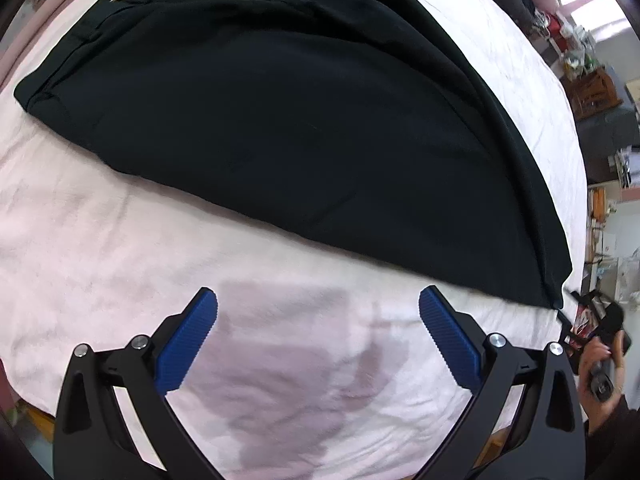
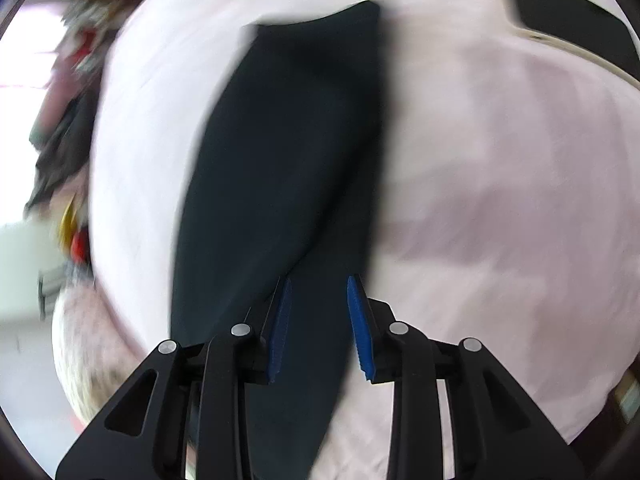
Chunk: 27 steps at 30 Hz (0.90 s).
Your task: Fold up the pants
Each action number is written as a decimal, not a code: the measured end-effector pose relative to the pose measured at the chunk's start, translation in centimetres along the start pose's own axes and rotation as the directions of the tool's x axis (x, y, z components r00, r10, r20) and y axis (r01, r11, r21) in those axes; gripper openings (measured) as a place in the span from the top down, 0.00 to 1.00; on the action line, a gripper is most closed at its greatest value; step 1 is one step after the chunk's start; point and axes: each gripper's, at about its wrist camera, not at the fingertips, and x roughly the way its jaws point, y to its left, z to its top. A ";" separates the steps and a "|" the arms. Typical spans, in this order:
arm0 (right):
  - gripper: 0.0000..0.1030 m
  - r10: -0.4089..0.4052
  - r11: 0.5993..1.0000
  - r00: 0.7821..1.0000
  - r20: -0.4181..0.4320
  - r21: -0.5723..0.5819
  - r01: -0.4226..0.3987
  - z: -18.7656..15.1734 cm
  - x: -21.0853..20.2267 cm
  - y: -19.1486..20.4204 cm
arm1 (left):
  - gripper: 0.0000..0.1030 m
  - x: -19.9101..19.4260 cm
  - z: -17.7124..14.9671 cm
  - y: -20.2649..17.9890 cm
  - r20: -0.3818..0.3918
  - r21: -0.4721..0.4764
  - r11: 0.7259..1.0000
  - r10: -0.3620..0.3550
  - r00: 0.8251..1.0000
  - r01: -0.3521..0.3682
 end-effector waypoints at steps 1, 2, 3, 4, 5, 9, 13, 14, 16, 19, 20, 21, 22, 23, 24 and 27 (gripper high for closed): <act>0.70 0.042 0.999 0.997 -0.058 -0.027 -0.043 -1.0 1.3 1.8 | 0.02 0.1 0.2 0.5 -0.007 -0.005 1.000 -0.003 1.000 0.003; 0.70 0.107 0.992 0.982 -0.153 -0.046 -0.115 -2.6 3.5 4.7 | 0.02 0.4 0.4 0.9 -0.022 0.001 1.000 0.001 1.000 -0.001; 0.70 0.169 0.982 0.955 -0.242 -0.044 -0.184 -4.3 5.8 7.6 | 0.02 0.6 0.4 0.9 -0.037 0.010 1.000 0.005 0.999 -0.004; 0.70 0.207 0.973 0.934 -0.290 -0.037 -0.227 -5.5 7.3 9.5 | 0.02 0.7 0.5 1.0 -0.051 0.015 1.000 0.000 0.999 0.001; 0.70 0.241 0.963 0.913 -0.330 -0.033 -0.266 -6.8 9.0 11.8 | 0.02 0.7 0.6 1.3 -0.061 0.015 1.000 -0.012 0.998 0.013; 0.70 0.272 0.949 0.834 -0.479 -0.012 -0.316 -12.0 16.5 21.1 | 0.02 0.0 0.8 2.9 -0.056 -0.014 0.999 -0.050 0.997 0.049; 0.61 0.197 0.969 0.839 -0.508 -0.028 -0.244 -15.3 21.1 25.3 | 0.02 -1.3 0.3 4.7 0.013 -0.022 1.000 0.003 1.000 -0.003; 0.58 0.186 0.975 0.850 -0.493 -0.017 -0.223 -15.7 22.0 25.5 | 0.02 -1.6 0.1 5.0 0.029 -0.022 1.000 0.015 0.999 -0.015; 0.57 0.167 0.982 0.870 -0.463 0.001 -0.187 -16.4 23.3 25.2 | 0.02 -2.2 -0.2 5.9 0.066 -0.029 0.999 0.027 0.997 -0.025; 0.55 0.105 0.994 0.896 -0.432 0.018 -0.108 -17.2 25.6 24.4 | 0.02 -2.8 0.0 7.5 0.077 -0.060 0.998 -0.003 0.997 0.008; 0.54 0.083 0.997 0.900 -0.428 0.028 -0.078 -17.4 26.4 24.0 | 0.02 -2.9 0.3 8.1 0.067 -0.073 0.997 -0.020 0.998 0.025; 0.54 0.070 0.998 0.904 -0.422 0.034 -0.061 -17.6 26.8 23.8 | 0.02 -3.0 0.6 8.4 0.060 -0.081 0.996 -0.030 0.998 0.034; 0.54 0.055 0.998 0.913 -0.404 0.037 -0.044 -17.6 27.1 23.5 | 0.02 -3.1 1.0 8.9 0.058 -0.091 0.995 -0.039 0.998 0.044; 0.54 0.050 0.999 0.922 -0.385 0.033 -0.041 -17.5 27.3 23.3 | 0.02 -3.4 1.6 9.4 0.063 -0.101 0.993 -0.055 0.997 0.061; 0.54 0.037 0.999 0.933 -0.358 0.020 -0.032 -17.3 27.4 23.3 | 0.02 -3.8 2.3 10.0 0.076 -0.121 0.989 -0.080 0.994 0.089; 0.60 0.034 0.999 0.952 -0.304 0.023 -0.029 -16.7 27.2 23.2 | 0.02 -4.9 4.7 11.0 0.122 -0.166 0.974 -0.136 0.983 0.155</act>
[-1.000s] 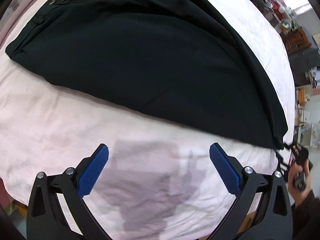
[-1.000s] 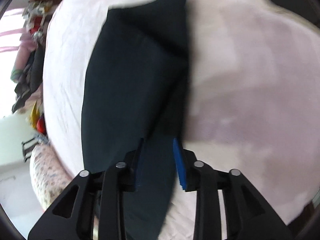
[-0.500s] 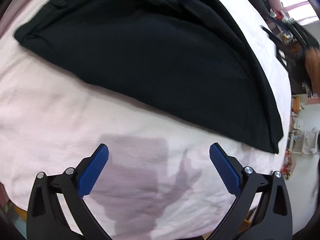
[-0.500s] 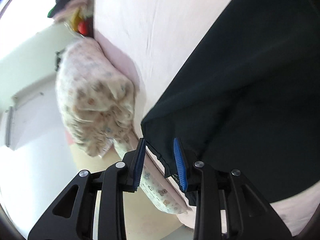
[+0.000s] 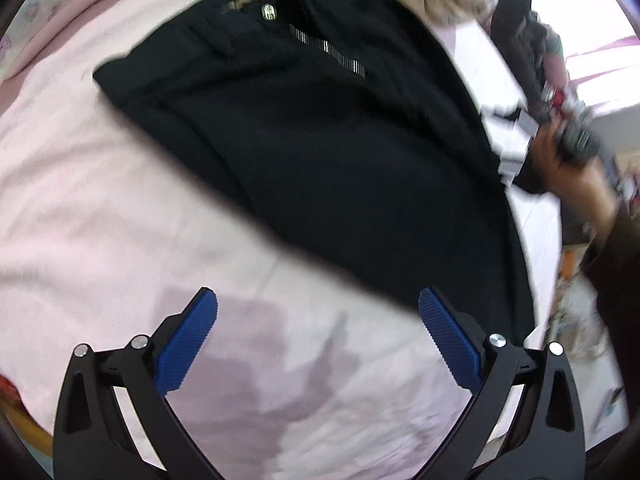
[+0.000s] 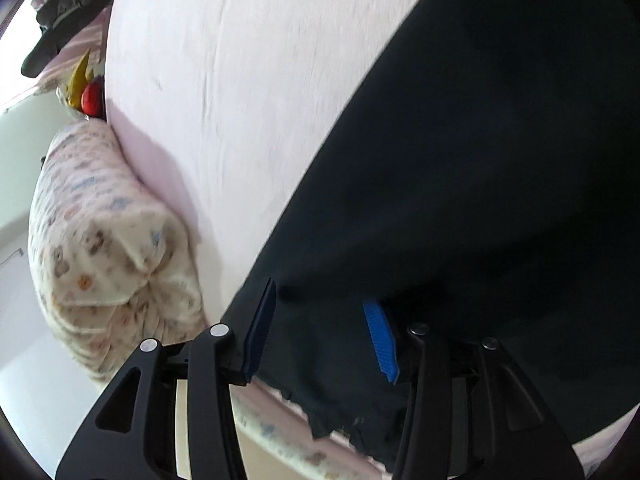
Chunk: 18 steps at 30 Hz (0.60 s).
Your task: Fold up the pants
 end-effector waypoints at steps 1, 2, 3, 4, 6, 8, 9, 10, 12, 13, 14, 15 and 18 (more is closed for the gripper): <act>0.68 0.015 1.000 0.999 0.031 -0.005 -0.015 0.1 -0.5 -0.2 | 0.02 -0.4 1.0 0.2 0.017 -0.008 1.000 -0.007 1.000 0.007; 0.88 0.034 0.999 0.998 0.054 -0.031 -0.032 0.2 -0.9 -0.2 | 0.02 -0.8 1.9 0.3 0.037 -0.013 1.000 -0.010 0.999 0.011; 0.93 0.048 0.997 0.997 0.057 -0.056 -0.045 0.2 -1.0 0.0 | 0.02 -1.4 3.5 0.5 0.066 -0.014 1.000 -0.010 0.998 0.011; 0.94 0.066 0.993 0.997 0.044 -0.098 -0.061 0.0 -1.3 0.1 | 0.02 -1.8 4.5 0.7 0.087 -0.014 1.000 -0.007 0.996 0.008; 0.95 0.088 0.985 0.996 0.020 -0.148 -0.084 -0.6 -1.8 0.1 | 0.02 -2.0 7.0 0.5 0.117 -0.019 1.000 -0.008 0.993 0.010; 0.95 0.150 0.970 0.989 -0.021 -0.192 -0.151 -1.5 -3.1 -0.4 | 0.02 -2.0 9.8 0.5 0.121 -0.050 0.998 -0.026 0.992 0.032; 0.95 0.178 0.959 0.983 -0.041 -0.216 -0.183 -2.0 -3.7 -0.7 | 0.02 -2.1 10.9 0.9 0.118 -0.066 0.996 -0.046 0.992 0.054; 0.95 0.213 0.942 0.974 -0.072 -0.252 -0.224 -2.7 -4.6 -1.1 | 0.02 -2.1 12.1 1.1 0.116 -0.085 0.993 -0.076 0.990 0.086; 0.96 0.237 0.914 0.965 -0.109 -0.311 -0.260 -3.8 -6.0 -1.9 | 0.02 -1.9 15.0 0.3 0.123 -0.111 0.982 -0.142 0.982 0.156; 0.96 0.227 0.899 0.966 -0.122 -0.355 -0.256 -4.5 -6.8 -2.5 | 0.02 -2.0 16.3 0.0 0.131 -0.115 0.976 -0.167 0.977 0.182; 0.96 0.211 0.891 0.969 -0.130 -0.382 -0.245 -5.0 -7.2 -3.0 | 0.02 -1.9 18.2 -1.0 0.139 -0.116 0.971 -0.193 0.971 0.210; 0.96 0.196 0.883 0.970 -0.142 -0.405 -0.238 -5.5 -7.5 -3.7 | 0.02 -1.7 19.3 -1.7 0.142 -0.113 0.968 -0.208 0.968 0.224; 0.96 0.157 0.857 0.975 -0.156 -0.468 -0.213 -6.8 -8.6 -5.3 | 0.02 -0.5 23.2 -4.0 0.119 -0.117 0.956 -0.256 0.959 0.270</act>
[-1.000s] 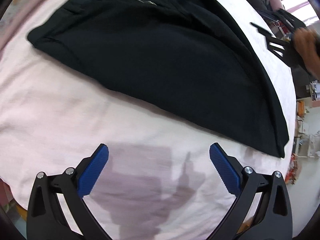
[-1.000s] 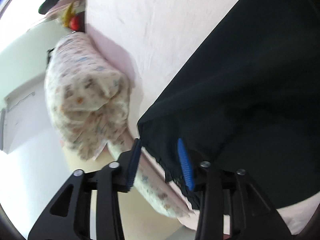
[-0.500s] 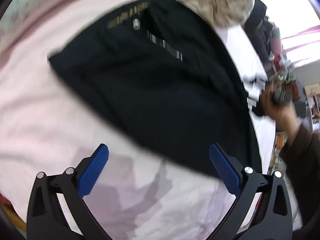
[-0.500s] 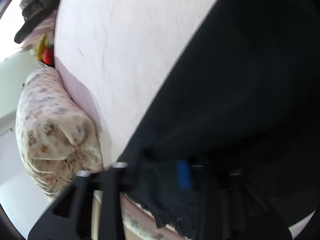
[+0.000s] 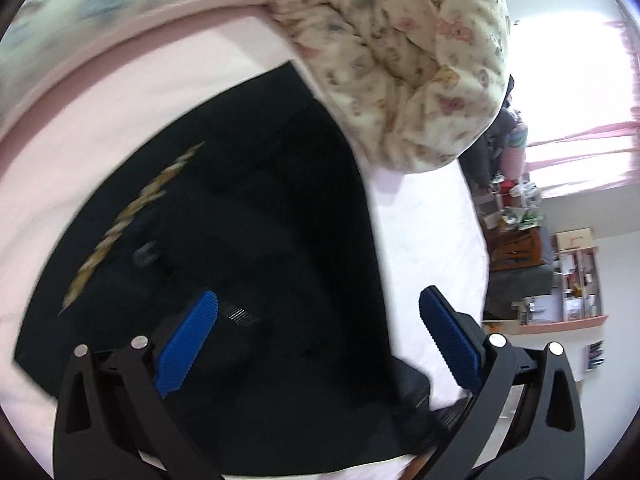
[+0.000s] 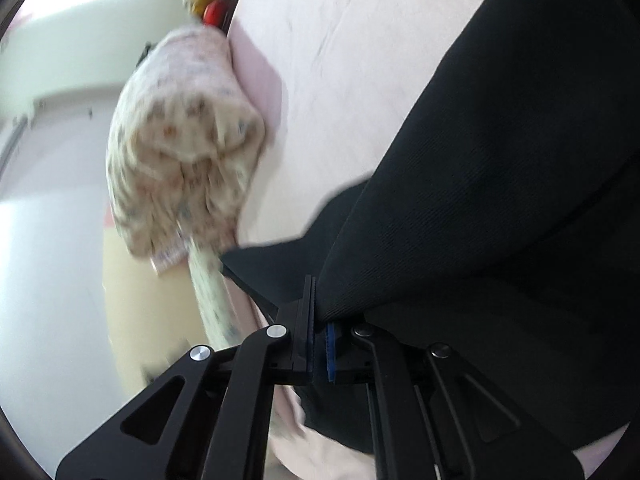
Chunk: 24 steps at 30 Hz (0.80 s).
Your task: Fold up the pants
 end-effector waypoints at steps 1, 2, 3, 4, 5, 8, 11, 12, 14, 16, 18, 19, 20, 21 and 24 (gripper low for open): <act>0.96 -0.009 1.000 1.000 -0.003 -0.021 0.008 -0.5 -0.2 -0.1 | 0.02 0.6 0.8 -0.6 -0.011 -0.013 1.000 -0.008 1.000 0.008; 0.96 -0.016 0.999 1.000 -0.003 -0.038 0.016 -1.0 -0.5 -0.2 | 0.02 1.5 1.8 -1.2 -0.023 -0.039 0.999 -0.028 0.999 0.027; 0.96 -0.018 0.999 1.000 -0.004 -0.043 0.017 -1.2 -0.5 -0.1 | 0.02 1.9 2.4 -1.3 -0.027 -0.063 0.997 -0.041 0.999 0.039; 0.96 -0.019 0.999 1.000 -0.006 -0.049 0.019 -1.5 -0.6 -0.2 | 0.02 2.5 3.1 -1.7 -0.025 -0.091 0.994 -0.061 0.998 0.058; 0.96 -0.020 0.998 1.000 -0.008 -0.053 0.019 -1.7 -0.6 -0.3 | 0.02 3.0 3.7 -1.9 -0.026 -0.110 0.992 -0.068 0.997 0.065; 0.96 -0.016 0.998 1.000 -0.019 -0.053 0.015 -1.7 -0.1 -0.3 | 0.02 4.8 4.7 -2.7 -0.037 -0.164 0.985 -0.064 0.997 0.057; 0.96 -0.017 0.997 0.999 -0.027 -0.077 0.015 -1.6 0.1 -0.1 | 0.06 6.6 5.2 -4.1 -0.064 -0.116 0.993 0.008 0.998 -0.015; 0.96 -0.020 0.996 0.999 -0.030 -0.086 0.018 -1.6 0.1 -0.1 | 0.16 7.4 5.4 -4.5 -0.068 -0.090 0.994 0.049 0.997 -0.055; 0.96 -0.026 0.995 0.999 -0.036 -0.102 0.022 -1.7 -0.1 -0.1 | 0.28 8.7 5.7 -4.6 -0.086 -0.102 0.991 0.081 0.993 -0.090; 0.95 -0.032 0.992 0.999 -0.041 -0.120 0.027 -1.8 -0.2 -0.2 | 0.37 9.7 5.9 -4.5 -0.097 -0.118 0.985 0.112 0.989 -0.123; 0.96 -0.034 0.991 0.998 -0.048 -0.129 0.027 -1.9 -0.3 -0.3 | 0.48 10.1 5.9 -4.3 -0.091 -0.116 0.976 0.176 0.980 -0.186; 0.96 -0.036 0.991 0.998 -0.051 -0.132 0.029 -1.9 -0.3 -0.2 | 0.54 10.2 5.9 -4.0 -0.084 -0.119 0.968 0.211 0.974 -0.220; 0.95 -0.039 0.990 0.998 -0.053 -0.136 0.031 -2.0 -0.3 -0.2 | 0.67 10.1 5.9 -3.6 -0.074 -0.137 0.961 0.233 0.970 -0.242; 0.95 -0.037 0.990 0.998 -0.055 -0.141 0.029 -2.0 -0.4 -0.2 | 0.72 9.9 5.9 -2.9 -0.067 -0.176 0.952 0.242 0.968 -0.250; 0.96 -0.039 0.989 0.998 -0.056 -0.146 0.030 -2.0 -0.4 0.0 | 0.93 8.8 5.4 -1.7 -0.027 -0.237 0.946 0.221 0.975 -0.221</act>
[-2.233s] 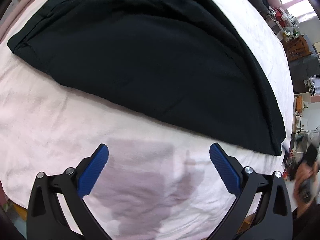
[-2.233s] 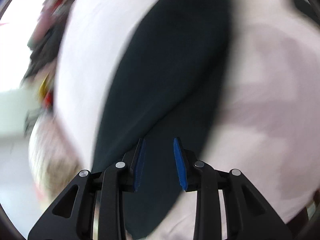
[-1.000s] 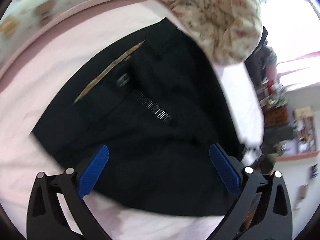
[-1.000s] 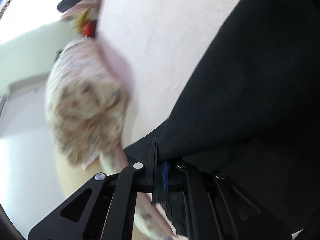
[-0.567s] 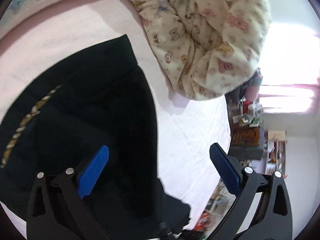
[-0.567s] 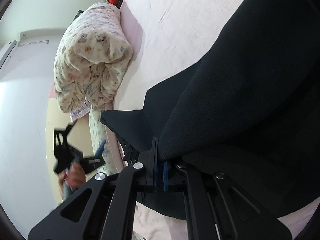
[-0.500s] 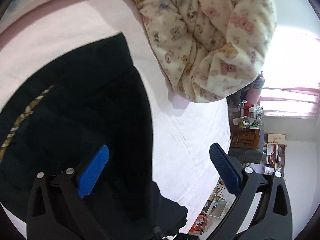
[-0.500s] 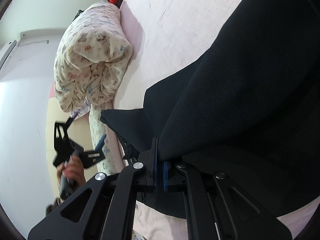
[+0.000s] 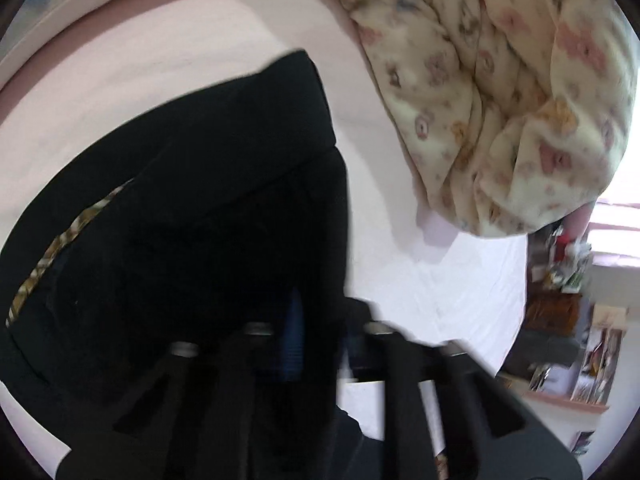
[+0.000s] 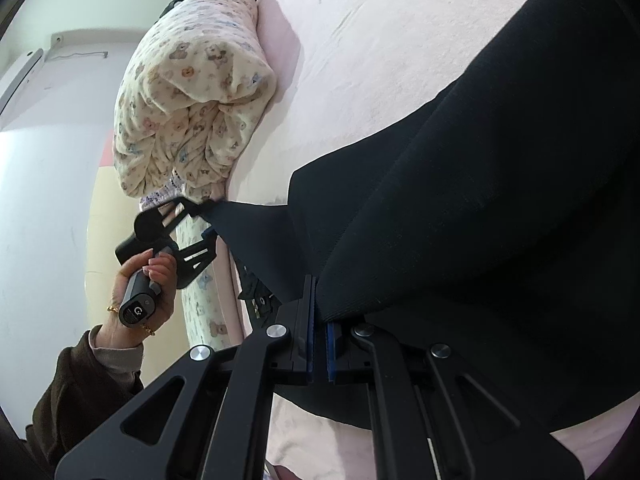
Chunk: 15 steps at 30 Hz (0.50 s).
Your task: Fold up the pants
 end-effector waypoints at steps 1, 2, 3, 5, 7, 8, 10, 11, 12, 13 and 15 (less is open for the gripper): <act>0.96 -0.001 1.000 1.000 0.002 -0.001 0.001 0.1 0.0 0.1 | 0.93 -0.5 -0.1 0.0 0.014 0.015 1.000 0.002 1.000 -0.002; 0.96 -0.002 1.000 1.000 0.006 -0.005 0.002 0.2 -0.1 0.2 | 0.93 -1.3 -0.4 0.1 0.033 0.034 0.999 -0.010 0.999 0.009; 0.96 -0.001 1.000 1.000 0.016 -0.015 0.001 0.3 -0.5 0.5 | 0.94 -2.0 -0.7 0.2 0.044 0.042 0.999 -0.026 0.999 0.024; 0.96 0.003 1.000 0.999 0.033 -0.029 -0.002 0.5 -1.1 0.8 | 0.94 -3.8 -1.3 0.8 0.062 0.056 0.997 -0.059 0.996 0.055; 0.96 0.008 0.999 0.999 0.051 -0.036 -0.006 0.6 -2.0 1.1 | 0.94 -6.0 -2.1 2.1 0.077 0.072 0.993 -0.100 0.992 0.095; 0.96 0.009 0.999 0.998 0.060 -0.041 -0.007 0.6 -2.4 1.2 | 0.94 -7.0 -2.5 3.0 0.079 0.071 0.990 -0.126 0.989 0.121; 0.96 0.017 0.998 0.997 0.072 -0.056 -0.013 0.4 -3.2 1.6 | 0.94 -9.3 -3.8 6.0 0.090 0.036 0.982 -0.188 0.978 0.186; 0.96 0.018 0.998 0.997 0.072 -0.063 -0.014 0.2 -3.6 1.8 | 0.94 -9.9 -4.3 6.8 0.095 0.024 0.979 -0.203 0.975 0.201; 0.96 0.017 0.997 0.997 0.070 -0.070 -0.012 0.0 -3.8 1.9 | 0.94 -10.9 -5.3 8.3 0.101 0.013 0.976 -0.216 0.971 0.216; 0.96 0.010 0.997 0.998 0.065 -0.080 -0.005 -0.4 -4.1 1.9 | 0.94 -11.5 -6.1 9.5 0.104 0.012 0.976 -0.217 0.971 0.217; 0.96 -0.002 0.996 0.999 0.049 -0.085 0.006 -1.2 -4.4 1.7 | 0.94 -12.5 -8.0 12.0 0.107 0.004 0.978 -0.206 0.973 0.206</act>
